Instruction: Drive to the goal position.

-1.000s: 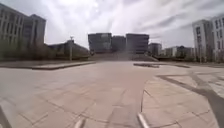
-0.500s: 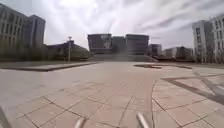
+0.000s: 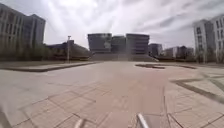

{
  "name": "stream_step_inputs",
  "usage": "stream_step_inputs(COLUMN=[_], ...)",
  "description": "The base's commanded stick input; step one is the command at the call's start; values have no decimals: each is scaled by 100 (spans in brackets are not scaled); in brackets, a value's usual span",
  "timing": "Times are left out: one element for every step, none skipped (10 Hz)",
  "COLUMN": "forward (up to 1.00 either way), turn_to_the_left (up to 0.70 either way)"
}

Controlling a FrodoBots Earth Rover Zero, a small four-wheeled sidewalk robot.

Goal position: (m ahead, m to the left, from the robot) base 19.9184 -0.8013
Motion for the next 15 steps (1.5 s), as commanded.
stream_step_inputs(forward=[100, 100, 100, 100, 100, 100, 100, 100, 100, 100, 100, 100, 100, 100, 100], turn_to_the_left=[0, 0, 0, 0, 0, 0, 0, 0, 0, 0, 0, 0, 0, 0, 0])
